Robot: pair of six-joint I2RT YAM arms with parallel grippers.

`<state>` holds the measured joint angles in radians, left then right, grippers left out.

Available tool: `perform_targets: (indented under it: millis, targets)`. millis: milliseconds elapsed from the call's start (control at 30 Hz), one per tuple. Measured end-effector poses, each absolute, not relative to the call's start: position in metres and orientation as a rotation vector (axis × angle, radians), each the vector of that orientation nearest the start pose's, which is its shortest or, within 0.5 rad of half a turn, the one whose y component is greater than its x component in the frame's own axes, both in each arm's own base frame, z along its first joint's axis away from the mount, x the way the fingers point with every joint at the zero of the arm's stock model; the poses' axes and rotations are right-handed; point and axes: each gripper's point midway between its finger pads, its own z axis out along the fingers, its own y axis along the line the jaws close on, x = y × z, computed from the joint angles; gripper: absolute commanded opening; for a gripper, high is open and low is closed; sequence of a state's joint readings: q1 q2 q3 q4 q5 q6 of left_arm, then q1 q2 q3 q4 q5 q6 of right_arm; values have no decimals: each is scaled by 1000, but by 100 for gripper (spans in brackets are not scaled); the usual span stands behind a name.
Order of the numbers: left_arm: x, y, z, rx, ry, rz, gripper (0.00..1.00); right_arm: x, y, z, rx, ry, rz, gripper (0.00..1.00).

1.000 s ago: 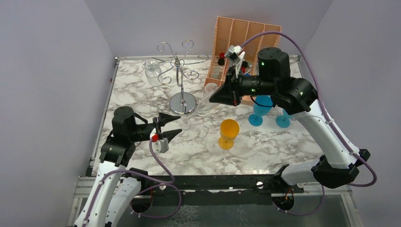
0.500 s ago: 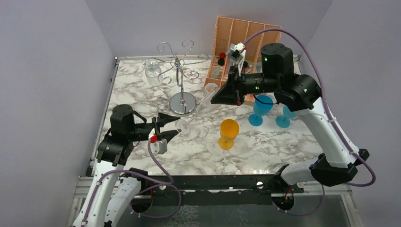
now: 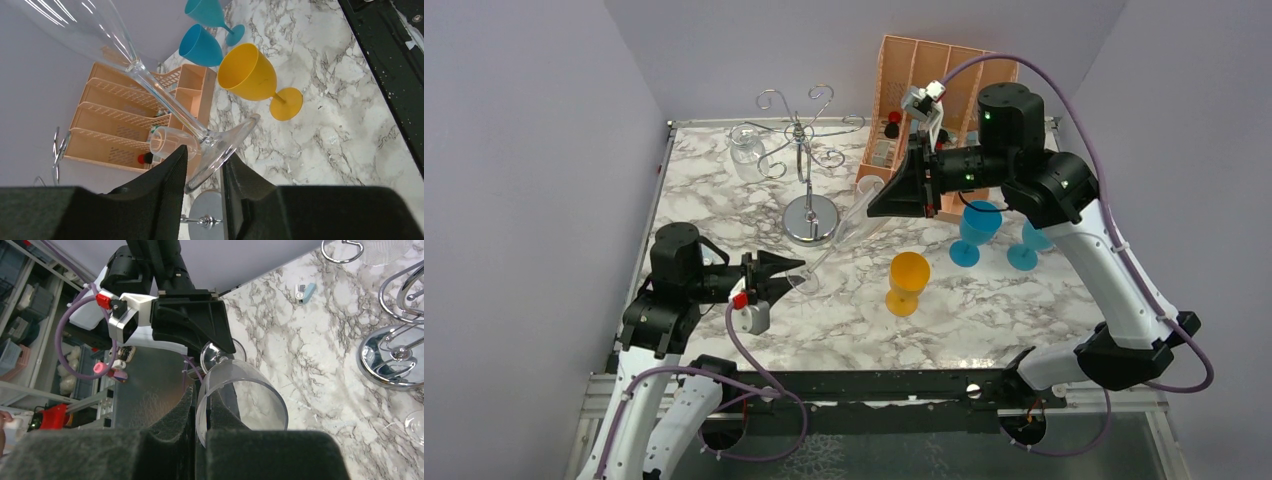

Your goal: Place the wine glass upside down on the wine glass rack

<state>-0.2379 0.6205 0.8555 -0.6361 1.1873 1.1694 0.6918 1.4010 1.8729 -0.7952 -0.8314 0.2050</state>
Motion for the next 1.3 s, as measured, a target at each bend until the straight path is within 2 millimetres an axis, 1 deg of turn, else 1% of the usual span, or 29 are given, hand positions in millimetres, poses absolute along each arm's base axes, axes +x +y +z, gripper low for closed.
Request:
perform_targets:
  millis: [100,167,233,333,400,467,667,800,900,1033,1133,1300]
  targets:
    - [139,-188,304,1570,735,-492,10,173,315,442,-1053,1732,1384,2]
    - [137,-188,306,1568,735,-497,0,175,315,442,-1048,1735,1396,5]
    - [136,-188,306,1567,742,-504,0,174,315,443,-1049,1732,1404,12]
    - [135,-187,308,1565,744,-508,0,175,315,445,-1049,1719,1402,26]
    - [132,-188,312,1561,744,-516,0,180,317,445,-1047,1698,1387,36]
    - [130,-188,315,1555,748,-537,0,183,318,444,-1045,1691,1377,40]
    - [124,-191,315,1543,785,-628,0,192,319,432,-1022,1688,1339,39]
    - [116,-192,318,1539,772,-680,0,195,321,432,-1022,1672,1338,40]
    - [107,-194,325,1539,735,-717,0,197,322,434,-1030,1664,1349,36]
    - [93,-195,336,1538,688,-777,0,204,323,431,-1050,1671,1417,34]
    - [85,-196,340,1537,668,-823,0,205,323,429,-1059,1679,1489,33]
    - [76,-196,345,1537,645,-866,0,200,324,430,-1073,1655,1608,26]
